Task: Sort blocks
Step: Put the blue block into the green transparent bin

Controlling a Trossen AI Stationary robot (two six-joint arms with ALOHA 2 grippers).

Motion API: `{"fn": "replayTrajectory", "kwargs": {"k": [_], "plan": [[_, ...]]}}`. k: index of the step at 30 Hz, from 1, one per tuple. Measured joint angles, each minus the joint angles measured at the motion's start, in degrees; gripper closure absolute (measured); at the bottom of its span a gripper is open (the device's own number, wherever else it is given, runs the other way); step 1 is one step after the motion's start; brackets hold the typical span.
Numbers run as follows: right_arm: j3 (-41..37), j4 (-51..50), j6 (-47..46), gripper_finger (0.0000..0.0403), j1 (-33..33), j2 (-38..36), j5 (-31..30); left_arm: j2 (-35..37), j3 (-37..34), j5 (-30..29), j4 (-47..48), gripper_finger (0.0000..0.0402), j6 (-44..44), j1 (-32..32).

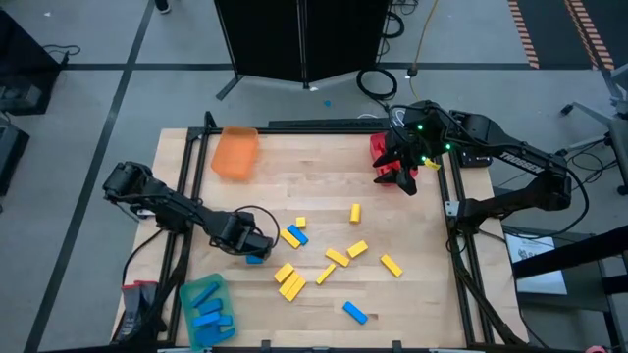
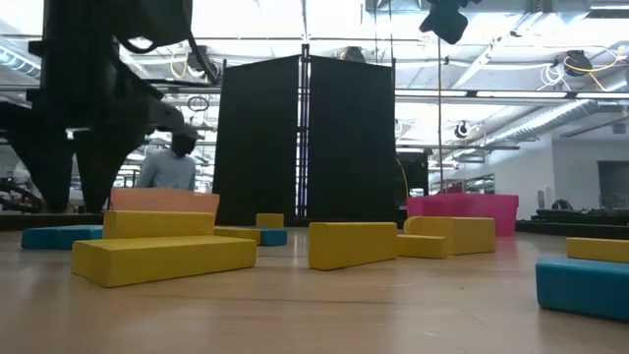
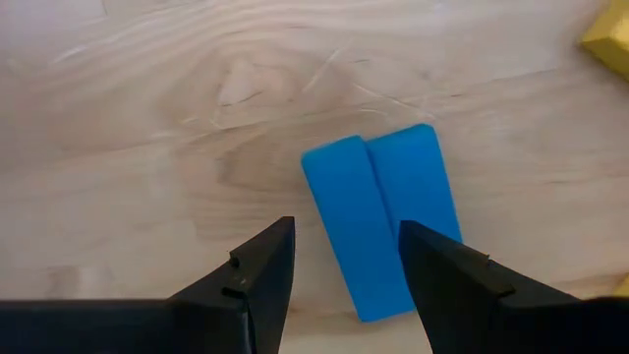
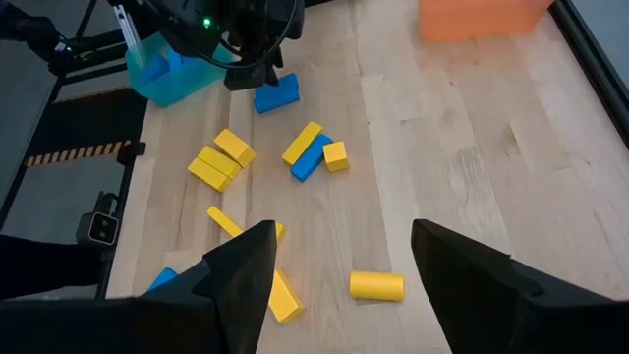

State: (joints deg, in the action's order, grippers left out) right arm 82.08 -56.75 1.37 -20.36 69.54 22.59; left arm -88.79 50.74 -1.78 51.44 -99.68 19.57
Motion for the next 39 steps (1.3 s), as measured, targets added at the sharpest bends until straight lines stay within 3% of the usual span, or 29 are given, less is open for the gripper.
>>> {"fn": "replayTrajectory", "kwargs": {"k": [20, 30, 39], "plan": [[-0.01, 0.01, 0.0, 0.0167, -0.01, 0.0, 0.0, 0.0, -2.14, -0.7, -2.43, 0.021, -0.21, 0.04], [-0.02, -2.69, -0.02, 0.0167, 0.0, 0.0, -0.02, -0.02, -2.17, 0.78, 4.56, 0.021, 0.99, 1.59], [-0.02, -3.39, 0.44, 0.0167, -0.02, 0.0, -0.02, 0.31, -2.14, -0.41, -2.88, 0.021, -1.83, 1.95]]}}
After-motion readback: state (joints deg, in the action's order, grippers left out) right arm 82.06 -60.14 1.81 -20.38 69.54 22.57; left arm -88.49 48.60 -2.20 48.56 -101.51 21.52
